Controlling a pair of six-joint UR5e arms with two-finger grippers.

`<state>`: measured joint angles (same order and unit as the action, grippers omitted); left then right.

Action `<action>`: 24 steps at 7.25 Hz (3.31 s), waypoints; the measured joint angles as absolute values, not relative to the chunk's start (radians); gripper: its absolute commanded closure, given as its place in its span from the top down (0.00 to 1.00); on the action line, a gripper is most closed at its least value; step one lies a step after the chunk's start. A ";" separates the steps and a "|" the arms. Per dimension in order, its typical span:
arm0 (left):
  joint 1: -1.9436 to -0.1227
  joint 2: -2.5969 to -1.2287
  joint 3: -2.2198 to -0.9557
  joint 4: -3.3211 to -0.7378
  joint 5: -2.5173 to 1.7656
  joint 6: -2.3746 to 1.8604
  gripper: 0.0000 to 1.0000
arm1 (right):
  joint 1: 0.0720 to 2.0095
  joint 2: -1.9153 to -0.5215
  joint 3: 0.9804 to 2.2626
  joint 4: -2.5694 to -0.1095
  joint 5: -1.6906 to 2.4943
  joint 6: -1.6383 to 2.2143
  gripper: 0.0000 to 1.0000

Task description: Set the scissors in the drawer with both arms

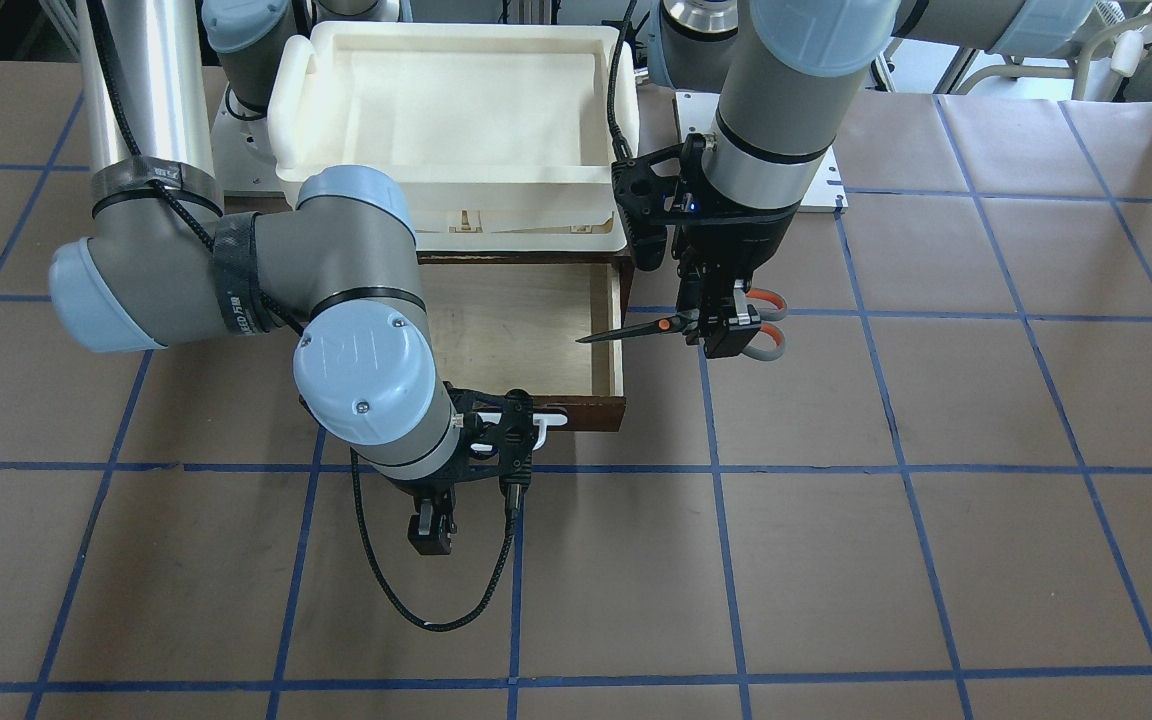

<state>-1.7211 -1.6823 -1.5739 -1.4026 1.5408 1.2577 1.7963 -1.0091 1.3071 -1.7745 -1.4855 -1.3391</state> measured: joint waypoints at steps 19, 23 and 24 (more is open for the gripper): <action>-1.958 -1.830 -1.484 -1.402 1.540 0.993 0.00 | 1.354 -1.278 1.368 -1.613 -1.597 -1.164 1.00; -2.012 -1.907 -1.464 -1.399 1.505 0.983 0.00 | 1.354 -1.308 1.383 -1.599 -1.598 -0.858 1.00; -2.016 -1.924 -1.464 -1.399 1.499 0.983 0.00 | 1.354 -1.322 1.384 -1.591 -1.598 -0.826 1.00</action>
